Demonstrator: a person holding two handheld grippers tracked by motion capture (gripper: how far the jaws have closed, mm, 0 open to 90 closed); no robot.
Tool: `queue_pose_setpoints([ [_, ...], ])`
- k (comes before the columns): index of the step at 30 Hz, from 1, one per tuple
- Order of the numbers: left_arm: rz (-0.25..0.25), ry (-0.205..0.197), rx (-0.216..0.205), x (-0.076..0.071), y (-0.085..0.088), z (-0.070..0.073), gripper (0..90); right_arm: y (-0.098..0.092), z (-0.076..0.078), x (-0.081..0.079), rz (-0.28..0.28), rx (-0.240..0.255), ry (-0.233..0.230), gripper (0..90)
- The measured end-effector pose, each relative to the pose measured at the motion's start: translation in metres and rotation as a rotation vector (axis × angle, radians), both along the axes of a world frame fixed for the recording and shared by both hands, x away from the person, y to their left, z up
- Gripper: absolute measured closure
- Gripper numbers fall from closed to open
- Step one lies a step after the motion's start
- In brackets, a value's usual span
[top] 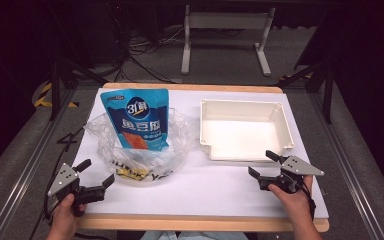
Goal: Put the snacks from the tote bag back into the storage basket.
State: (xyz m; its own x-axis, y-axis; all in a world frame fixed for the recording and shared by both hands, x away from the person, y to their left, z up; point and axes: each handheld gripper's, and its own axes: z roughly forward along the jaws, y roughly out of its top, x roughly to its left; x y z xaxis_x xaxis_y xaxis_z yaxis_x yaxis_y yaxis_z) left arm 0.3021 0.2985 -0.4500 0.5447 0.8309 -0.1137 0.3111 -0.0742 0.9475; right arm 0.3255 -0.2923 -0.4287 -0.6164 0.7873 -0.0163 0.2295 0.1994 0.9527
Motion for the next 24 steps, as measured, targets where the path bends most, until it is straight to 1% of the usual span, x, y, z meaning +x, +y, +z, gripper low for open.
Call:
queue_pose_setpoints([
  [4,0.002,0.004,0.004,0.001,0.000,0.000,0.2,0.001,0.009,-0.001,0.003,0.002,0.016,11.2],
  [6,0.006,0.001,-0.002,0.001,0.000,0.000,0.2,0.001,0.013,-0.002,0.000,-0.003,0.015,11.2],
  [10,0.006,0.007,0.001,0.001,0.000,0.000,0.2,0.003,0.023,-0.001,0.011,0.008,0.014,11.1],
  [11,0.006,0.007,0.001,0.001,0.000,0.000,0.2,0.003,0.023,-0.001,0.011,0.008,0.014,11.1],
  [13,0.006,0.003,0.003,0.000,-0.001,0.000,0.2,0.004,0.032,-0.001,0.022,0.011,0.011,11.1],
  [15,0.005,0.006,0.012,0.000,-0.001,0.000,0.2,0.005,0.039,-0.002,0.036,0.014,0.003,11.1],
  [16,0.009,0.004,0.005,0.000,-0.001,0.000,0.2,0.006,0.042,-0.003,0.036,0.020,0.007,11.1],
  [18,0.009,0.004,0.008,-0.001,-0.002,-0.001,0.2,0.006,0.049,-0.004,0.040,0.016,0.015,11.1],
  [20,0.012,0.005,0.010,-0.001,-0.002,-0.001,0.2,0.006,0.056,-0.004,0.043,0.010,0.008,11.0],
  [23,0.013,0.008,0.011,-0.001,-0.001,-0.001,0.2,0.006,0.065,-0.003,0.073,0.027,0.013,9.2],
  [24,0.014,0.006,0.011,-0.002,-0.001,-0.001,0.2,0.007,0.069,-0.002,0.079,0.021,0.014,8.8],
])
